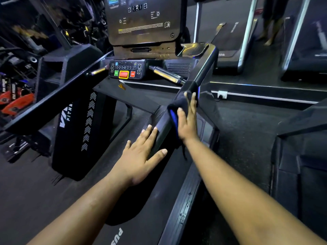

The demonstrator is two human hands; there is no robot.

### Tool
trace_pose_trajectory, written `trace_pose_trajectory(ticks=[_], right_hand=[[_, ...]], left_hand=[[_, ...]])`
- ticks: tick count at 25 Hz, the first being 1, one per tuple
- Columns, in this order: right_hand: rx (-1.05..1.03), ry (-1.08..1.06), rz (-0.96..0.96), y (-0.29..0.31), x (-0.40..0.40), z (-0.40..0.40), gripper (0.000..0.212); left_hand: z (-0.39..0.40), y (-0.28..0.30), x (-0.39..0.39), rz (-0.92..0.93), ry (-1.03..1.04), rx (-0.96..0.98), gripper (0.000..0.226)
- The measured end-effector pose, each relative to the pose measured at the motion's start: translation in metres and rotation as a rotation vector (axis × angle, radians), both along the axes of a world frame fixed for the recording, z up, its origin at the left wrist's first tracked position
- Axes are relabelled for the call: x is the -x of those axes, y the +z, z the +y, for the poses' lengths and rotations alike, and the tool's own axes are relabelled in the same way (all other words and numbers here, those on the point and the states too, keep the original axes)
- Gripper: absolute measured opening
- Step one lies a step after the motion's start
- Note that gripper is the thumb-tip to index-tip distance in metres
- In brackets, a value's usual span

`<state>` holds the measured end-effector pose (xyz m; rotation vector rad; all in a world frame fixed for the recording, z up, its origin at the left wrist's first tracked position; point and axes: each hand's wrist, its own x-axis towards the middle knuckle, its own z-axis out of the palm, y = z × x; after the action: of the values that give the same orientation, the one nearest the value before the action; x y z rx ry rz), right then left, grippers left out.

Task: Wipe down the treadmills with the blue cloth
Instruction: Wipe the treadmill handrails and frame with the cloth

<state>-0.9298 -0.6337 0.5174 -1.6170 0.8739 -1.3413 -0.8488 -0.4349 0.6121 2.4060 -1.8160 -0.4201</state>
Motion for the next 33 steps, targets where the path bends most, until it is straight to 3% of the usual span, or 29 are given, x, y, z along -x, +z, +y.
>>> trace_pose_trajectory(ticks=[3,6,8,11,14,17,19,23,25,29,33], right_hand=[[-0.216,-0.062,0.012,0.01,0.002,-0.065,0.076],[-0.476,-0.092,-0.08,0.01,-0.003,-0.041,0.088],[-0.394,-0.043,-0.108,-0.001,-0.006,0.019,0.086],[-0.103,0.037,0.057,-0.005,0.001,0.069,0.07],[0.188,0.026,0.416,0.024,0.006,-0.006,0.061],[0.131,0.051,0.649,0.055,0.011,-0.073,0.052],[0.065,0.049,0.583,0.057,0.006,-0.059,0.052],[0.269,0.169,0.521,0.036,0.011,0.012,0.054],[0.241,0.149,0.564,0.047,0.012,-0.024,0.053],[-0.021,0.028,0.738,0.079,0.0,-0.097,0.05],[0.109,0.137,0.568,0.053,0.001,-0.01,0.058]], left_hand=[[0.0,0.0,0.0,0.009,-0.005,0.003,0.085],[0.001,0.001,0.001,0.013,-0.009,0.0,0.085],[0.0,0.001,0.0,0.017,-0.006,0.004,0.087],[0.002,-0.001,0.001,0.013,-0.008,0.007,0.09],[0.001,0.001,0.001,0.0,-0.009,0.006,0.094],[-0.001,0.003,0.004,-0.009,-0.003,0.006,0.094],[0.0,0.003,0.005,-0.002,-0.004,0.016,0.1],[-0.002,0.002,0.002,0.005,-0.008,0.012,0.101],[-0.003,0.002,0.002,-0.012,-0.013,0.005,0.096],[-0.001,0.005,0.007,-0.013,-0.008,0.004,0.092],[-0.001,0.004,0.003,-0.002,0.004,-0.002,0.095]])
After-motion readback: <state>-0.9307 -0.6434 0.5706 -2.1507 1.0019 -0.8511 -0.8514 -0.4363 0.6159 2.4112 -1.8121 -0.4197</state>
